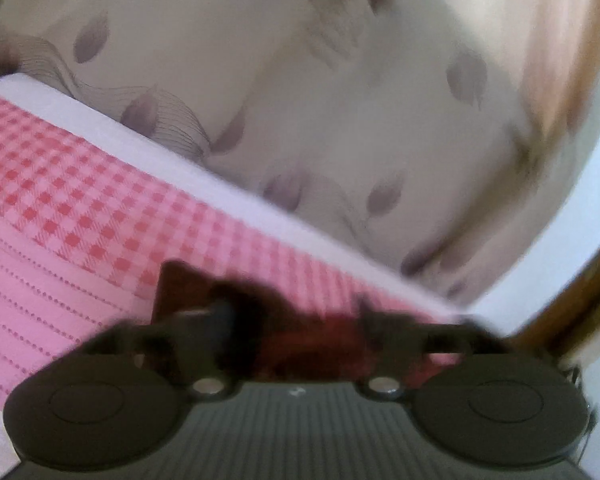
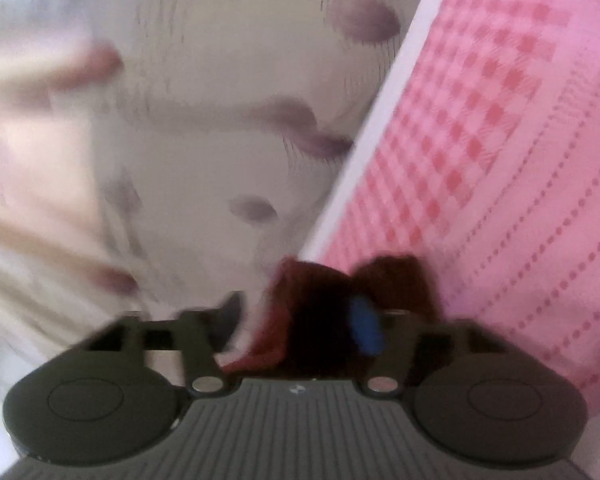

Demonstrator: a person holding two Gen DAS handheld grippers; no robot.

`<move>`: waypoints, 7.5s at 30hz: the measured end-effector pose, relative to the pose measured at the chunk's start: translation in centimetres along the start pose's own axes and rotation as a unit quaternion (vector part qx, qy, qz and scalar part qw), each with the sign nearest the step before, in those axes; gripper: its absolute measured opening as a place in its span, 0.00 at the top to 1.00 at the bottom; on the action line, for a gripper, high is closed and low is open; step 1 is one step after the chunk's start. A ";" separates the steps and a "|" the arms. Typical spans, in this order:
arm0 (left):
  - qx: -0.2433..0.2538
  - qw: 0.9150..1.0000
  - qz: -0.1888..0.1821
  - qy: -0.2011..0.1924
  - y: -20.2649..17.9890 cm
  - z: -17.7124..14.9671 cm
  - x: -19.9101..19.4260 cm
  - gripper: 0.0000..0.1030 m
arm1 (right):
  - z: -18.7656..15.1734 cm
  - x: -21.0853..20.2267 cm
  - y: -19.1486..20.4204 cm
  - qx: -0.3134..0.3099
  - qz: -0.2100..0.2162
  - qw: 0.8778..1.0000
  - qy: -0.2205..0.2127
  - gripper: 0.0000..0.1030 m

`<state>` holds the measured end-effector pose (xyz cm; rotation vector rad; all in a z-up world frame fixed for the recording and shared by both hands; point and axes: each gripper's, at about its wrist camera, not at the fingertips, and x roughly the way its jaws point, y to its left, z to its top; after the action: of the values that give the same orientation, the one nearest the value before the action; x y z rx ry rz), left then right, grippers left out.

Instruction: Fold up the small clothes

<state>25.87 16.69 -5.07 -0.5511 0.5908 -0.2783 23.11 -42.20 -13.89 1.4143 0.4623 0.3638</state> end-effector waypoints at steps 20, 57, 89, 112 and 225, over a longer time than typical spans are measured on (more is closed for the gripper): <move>0.231 0.965 0.109 0.064 -1.5 -4.4 -3.5 0.10 | -12.1 -6.6 7.9 -0.452 -0.143 0.875 0.099 0.23; 0.176 0.962 0.205 0.029 -0.3 -10.0 -6.5 0.85 | -16.4 -5.9 6.0 -0.493 -0.177 0.830 0.191 0.82; 0.224 0.957 0.186 -0.014 -4.8 -8.9 -3.9 0.73 | -9.2 2.4 7.3 -0.528 -0.214 0.810 0.138 0.62; 0.252 0.956 0.145 -0.027 -5.6 -7.5 -3.3 0.69 | -10.2 3.7 10.3 -0.583 -0.173 0.785 0.117 0.69; 0.055 0.974 -0.051 0.214 6.3 1.5 4.5 0.32 | -21.8 1.0 7.3 -0.600 -0.234 0.764 0.026 0.00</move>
<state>30.89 20.70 -9.60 -0.4147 0.9588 -0.5313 12.97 -22.16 -8.76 0.0068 0.4633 0.2004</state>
